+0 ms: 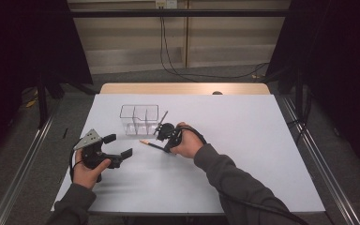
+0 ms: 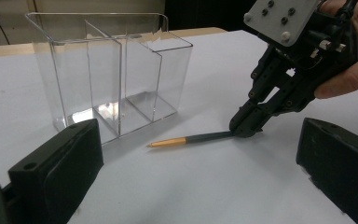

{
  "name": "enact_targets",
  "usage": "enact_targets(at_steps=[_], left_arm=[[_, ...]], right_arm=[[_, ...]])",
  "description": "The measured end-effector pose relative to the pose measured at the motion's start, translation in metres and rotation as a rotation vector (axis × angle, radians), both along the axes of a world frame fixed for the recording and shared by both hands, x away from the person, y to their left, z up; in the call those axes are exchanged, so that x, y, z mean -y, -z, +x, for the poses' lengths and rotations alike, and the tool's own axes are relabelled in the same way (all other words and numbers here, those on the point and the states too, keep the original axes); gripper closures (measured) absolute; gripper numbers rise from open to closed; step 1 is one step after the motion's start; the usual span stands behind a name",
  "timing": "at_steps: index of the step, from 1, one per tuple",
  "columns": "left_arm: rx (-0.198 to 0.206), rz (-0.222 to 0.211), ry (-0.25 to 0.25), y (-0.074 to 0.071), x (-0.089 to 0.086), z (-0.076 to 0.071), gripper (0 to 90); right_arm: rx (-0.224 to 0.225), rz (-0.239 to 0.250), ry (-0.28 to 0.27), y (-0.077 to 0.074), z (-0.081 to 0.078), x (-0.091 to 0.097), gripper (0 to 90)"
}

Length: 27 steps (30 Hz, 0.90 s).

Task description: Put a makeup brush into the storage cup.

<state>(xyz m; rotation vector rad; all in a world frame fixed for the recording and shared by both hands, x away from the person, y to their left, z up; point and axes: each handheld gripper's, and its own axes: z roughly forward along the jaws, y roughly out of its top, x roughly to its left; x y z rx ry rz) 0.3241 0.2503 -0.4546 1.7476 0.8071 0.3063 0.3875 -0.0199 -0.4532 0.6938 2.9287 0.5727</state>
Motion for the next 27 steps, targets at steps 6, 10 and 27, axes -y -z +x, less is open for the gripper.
enact_targets(at_steps=[6,10,27], left_arm=[[0.0,0.007,0.003,-0.001,-0.001,0.0,0.1],[-0.004,-0.005,0.001,0.0,0.001,0.0,0.1],[-0.005,-0.003,0.009,-0.001,0.002,0.0,0.0]], right_arm=[[0.013,0.012,0.008,-0.001,-0.002,0.004,86.3],[0.011,0.045,0.018,-0.006,-0.001,0.011,86.3],[0.069,0.162,0.028,-0.024,-0.012,0.03,86.3]])
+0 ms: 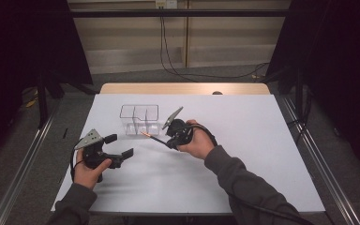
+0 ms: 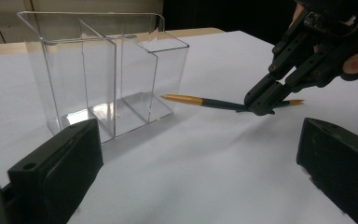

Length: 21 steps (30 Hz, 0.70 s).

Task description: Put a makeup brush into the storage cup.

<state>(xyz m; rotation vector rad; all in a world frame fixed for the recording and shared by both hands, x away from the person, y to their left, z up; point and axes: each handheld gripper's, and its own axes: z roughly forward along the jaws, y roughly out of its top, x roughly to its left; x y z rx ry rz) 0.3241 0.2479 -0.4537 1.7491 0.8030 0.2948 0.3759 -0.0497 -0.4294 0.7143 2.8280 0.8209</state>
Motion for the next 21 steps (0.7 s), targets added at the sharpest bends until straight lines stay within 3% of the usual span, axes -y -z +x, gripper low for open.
enact_targets(at_steps=[7,11,17,21], left_arm=[[0.0,-0.008,0.0,-0.001,0.0,0.0,0.0],[-0.001,-0.018,-0.005,-0.001,0.001,0.0,0.0],[-0.003,-0.021,0.0,-0.001,0.002,0.0,0.0],[-0.007,-0.025,0.006,-0.001,0.003,0.001,0.0]], right_arm=[[0.026,0.056,-0.011,-0.006,-0.004,0.006,86.3],[0.044,0.07,-0.005,-0.009,-0.007,0.008,86.3],[0.059,0.135,0.031,-0.01,-0.008,0.018,86.3],[0.077,0.16,0.025,-0.01,-0.008,0.02,86.3]])
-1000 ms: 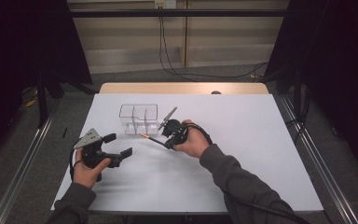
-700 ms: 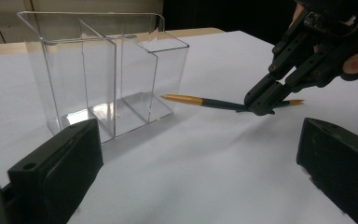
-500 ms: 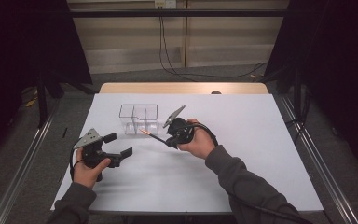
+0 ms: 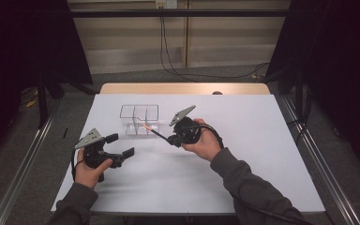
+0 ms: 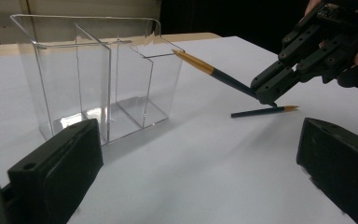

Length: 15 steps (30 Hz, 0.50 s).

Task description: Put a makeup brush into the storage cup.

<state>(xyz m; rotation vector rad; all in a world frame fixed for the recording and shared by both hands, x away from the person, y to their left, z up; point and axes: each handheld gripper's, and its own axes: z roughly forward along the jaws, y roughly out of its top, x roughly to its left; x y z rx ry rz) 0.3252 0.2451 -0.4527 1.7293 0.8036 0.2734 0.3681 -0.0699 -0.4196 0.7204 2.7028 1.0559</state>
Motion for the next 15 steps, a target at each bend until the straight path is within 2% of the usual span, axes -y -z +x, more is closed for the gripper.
enact_targets(at_steps=[6,9,10,11,13,15], left_arm=[[-0.003,-0.009,0.005,0.0005,0.0025,0.0009,0.0],[-0.001,-0.012,0.004,0.0005,0.003,0.0013,0.0],[0.0,-0.013,0.0,0.0004,0.0032,0.0013,0.0],[0.0,-0.013,0.0,0.0004,0.0032,0.0013,0.0],[-0.005,-0.014,-0.001,0.0001,0.003,0.0014,0.0],[-0.005,-0.019,0.002,0.0002,0.0024,0.0019,0.0]], right_arm=[[0.023,0.047,-0.014,-0.0029,-0.0018,0.002,86.3],[0.037,0.073,0.006,-0.004,-0.003,0.0042,86.3],[0.045,0.107,0.019,-0.0039,-0.0032,0.0062,86.3],[0.045,0.107,0.019,-0.0039,-0.0032,0.0062,86.3],[0.065,0.149,0.033,-0.003,-0.0039,0.0089,86.3],[0.074,0.163,0.034,-0.0028,-0.0045,0.0098,86.3]])
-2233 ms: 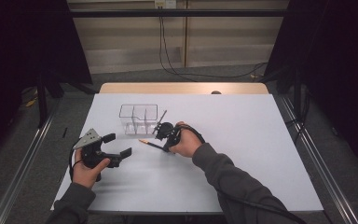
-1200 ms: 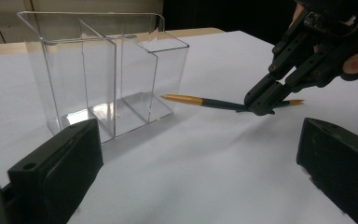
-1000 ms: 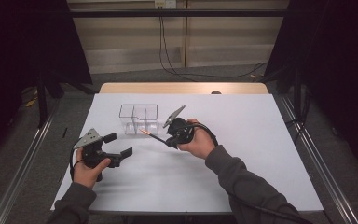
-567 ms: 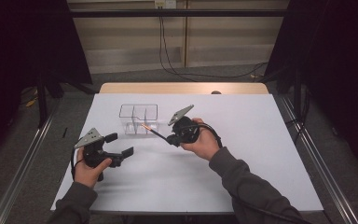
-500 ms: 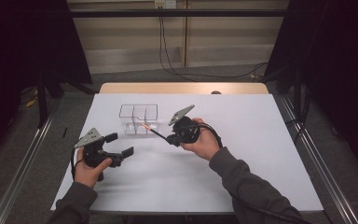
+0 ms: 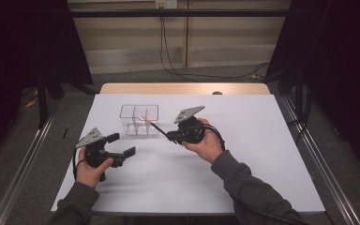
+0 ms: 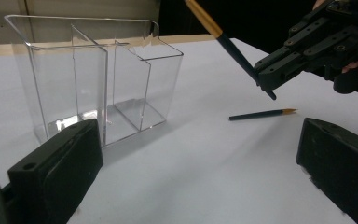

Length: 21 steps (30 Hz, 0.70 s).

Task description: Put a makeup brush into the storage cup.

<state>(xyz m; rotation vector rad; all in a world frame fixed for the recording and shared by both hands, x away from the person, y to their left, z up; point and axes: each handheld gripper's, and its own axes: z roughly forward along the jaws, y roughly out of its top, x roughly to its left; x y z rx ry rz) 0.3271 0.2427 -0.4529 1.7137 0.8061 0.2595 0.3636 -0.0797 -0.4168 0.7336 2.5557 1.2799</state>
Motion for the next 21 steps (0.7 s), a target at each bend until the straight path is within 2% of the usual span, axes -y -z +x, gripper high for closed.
enact_targets(at_steps=[1,3,5,7,8,9,10,11,13,14,16,17,19,20,21], left_arm=[[0.0,0.002,0.0,0.0,0.0,0.0,0.0],[0.0,0.003,0.002,0.0,0.0,0.0,0.0],[-0.004,0.0,0.0,0.001,0.001,0.001,0.0],[-0.004,0.002,0.002,0.0,0.001,0.001,0.0],[-0.003,-0.003,0.002,0.001,0.001,0.001,0.0],[-0.004,-0.007,0.0,0.0,0.002,0.001,0.0],[-0.008,-0.018,-0.002,0.0,0.002,0.001,0.0],[-0.008,-0.018,-0.002,0.0,0.002,0.001,0.0],[-0.009,-0.033,-0.007,0.0,0.003,0.002,0.0],[-0.017,-0.049,0.008,0.0,0.004,0.003,0.0],[-0.016,-0.054,0.022,0.0,0.004,0.004,0.0],[-0.018,-0.055,0.004,0.0,0.005,0.003,0.0],[-0.024,-0.069,0.009,-0.001,0.007,0.005,0.0],[-0.026,-0.074,-0.005,-0.001,0.008,0.005,0.0],[-0.031,-0.088,0.01,-0.001,0.008,0.006,0.0]], right_arm=[[0.017,0.027,0.007,0.0,-0.001,0.001,86.3],[0.02,0.04,0.008,0.0,-0.002,0.002,86.3],[0.036,0.079,0.022,0.0,-0.004,0.004,86.3],[0.04,0.09,0.023,0.0,-0.004,0.005,86.3],[0.042,0.118,0.025,0.001,-0.004,0.007,86.3],[0.042,0.118,0.025,0.001,-0.004,0.007,86.3],[0.046,0.147,0.027,0.002,-0.005,0.008,86.3],[0.046,0.147,0.027,0.002,-0.005,0.008,86.3],[0.051,0.181,0.027,0.003,-0.007,0.01,86.3],[0.054,0.189,0.029,0.004,-0.008,0.01,86.3],[0.051,0.208,0.03,0.006,-0.01,0.011,86.3],[0.051,0.208,0.03,0.006,-0.01,0.011,86.3],[0.053,0.214,0.028,0.007,-0.011,0.011,86.3],[0.058,0.216,0.028,0.007,-0.012,0.011,86.3],[0.058,0.216,0.027,0.008,-0.012,0.011,86.3]])
